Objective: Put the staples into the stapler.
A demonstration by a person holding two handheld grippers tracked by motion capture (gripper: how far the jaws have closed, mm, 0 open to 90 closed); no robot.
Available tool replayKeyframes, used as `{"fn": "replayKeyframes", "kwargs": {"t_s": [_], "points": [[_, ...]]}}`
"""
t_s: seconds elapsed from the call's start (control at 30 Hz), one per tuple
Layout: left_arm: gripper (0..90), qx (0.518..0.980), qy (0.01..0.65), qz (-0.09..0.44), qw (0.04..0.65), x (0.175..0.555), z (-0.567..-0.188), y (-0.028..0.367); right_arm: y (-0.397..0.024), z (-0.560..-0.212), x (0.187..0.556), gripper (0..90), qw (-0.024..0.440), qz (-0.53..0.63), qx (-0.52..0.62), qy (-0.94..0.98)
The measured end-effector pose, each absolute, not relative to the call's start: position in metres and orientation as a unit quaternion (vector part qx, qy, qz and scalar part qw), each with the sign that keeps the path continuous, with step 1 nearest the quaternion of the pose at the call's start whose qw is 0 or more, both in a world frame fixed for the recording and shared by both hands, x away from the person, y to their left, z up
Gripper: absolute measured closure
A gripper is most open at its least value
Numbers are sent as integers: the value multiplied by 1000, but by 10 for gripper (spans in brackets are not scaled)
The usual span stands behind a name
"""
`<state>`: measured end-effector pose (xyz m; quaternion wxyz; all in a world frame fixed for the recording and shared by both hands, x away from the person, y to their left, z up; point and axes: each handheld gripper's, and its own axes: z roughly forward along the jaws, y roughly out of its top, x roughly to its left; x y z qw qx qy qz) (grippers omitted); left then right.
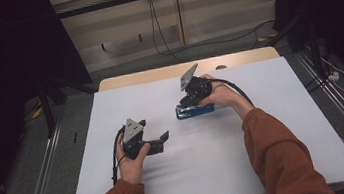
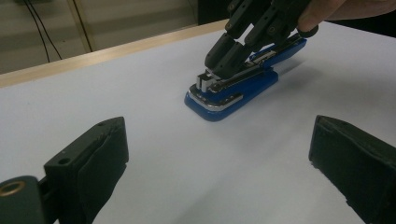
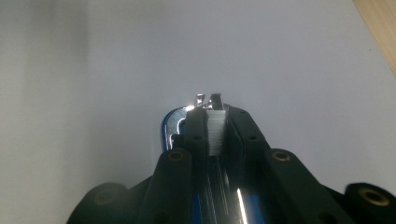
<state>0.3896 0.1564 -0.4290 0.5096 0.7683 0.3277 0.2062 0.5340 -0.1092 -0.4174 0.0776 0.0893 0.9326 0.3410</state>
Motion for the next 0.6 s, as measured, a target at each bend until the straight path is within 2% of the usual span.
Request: {"fn": "replayKeyframes", "kwargs": {"t_s": [0.6], "points": [[49,768,328,205,510,390,-429,157,-106,-416,538,794,77,335,64,937]]}}
